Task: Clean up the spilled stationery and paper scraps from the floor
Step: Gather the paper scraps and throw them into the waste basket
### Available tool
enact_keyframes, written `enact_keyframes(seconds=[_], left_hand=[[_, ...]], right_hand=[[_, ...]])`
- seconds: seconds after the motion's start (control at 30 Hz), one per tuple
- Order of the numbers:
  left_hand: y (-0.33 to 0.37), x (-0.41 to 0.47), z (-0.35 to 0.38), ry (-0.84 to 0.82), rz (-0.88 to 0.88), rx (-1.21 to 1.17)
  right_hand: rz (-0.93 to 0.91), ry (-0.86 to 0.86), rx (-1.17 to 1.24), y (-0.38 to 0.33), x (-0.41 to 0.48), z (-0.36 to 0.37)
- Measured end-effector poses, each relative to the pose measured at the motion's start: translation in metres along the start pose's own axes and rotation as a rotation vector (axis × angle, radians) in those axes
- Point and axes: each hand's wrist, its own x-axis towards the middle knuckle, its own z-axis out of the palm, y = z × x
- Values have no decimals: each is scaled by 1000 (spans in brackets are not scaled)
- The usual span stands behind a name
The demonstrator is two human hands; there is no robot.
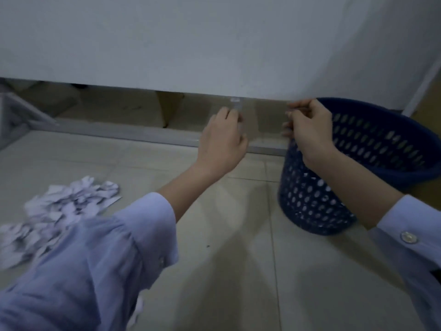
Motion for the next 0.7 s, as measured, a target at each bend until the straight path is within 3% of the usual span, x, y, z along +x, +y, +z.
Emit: enact_keyframes(seconds=[0.23, 0.47, 0.6, 0.7], left_hand=[[-96, -107, -58, -162, -319, 134], [-149, -230, -123, -477, -729, 218], [-164, -298, -158, -659, -994, 230], [-166, -345, -181, -774, -1175, 293]], right_hand=[[118, -287, 1, 30, -64, 94], [257, -677, -113, 86, -144, 164], [182, -945, -392, 115, -183, 184], [15, -1184, -577, 128, -202, 196]])
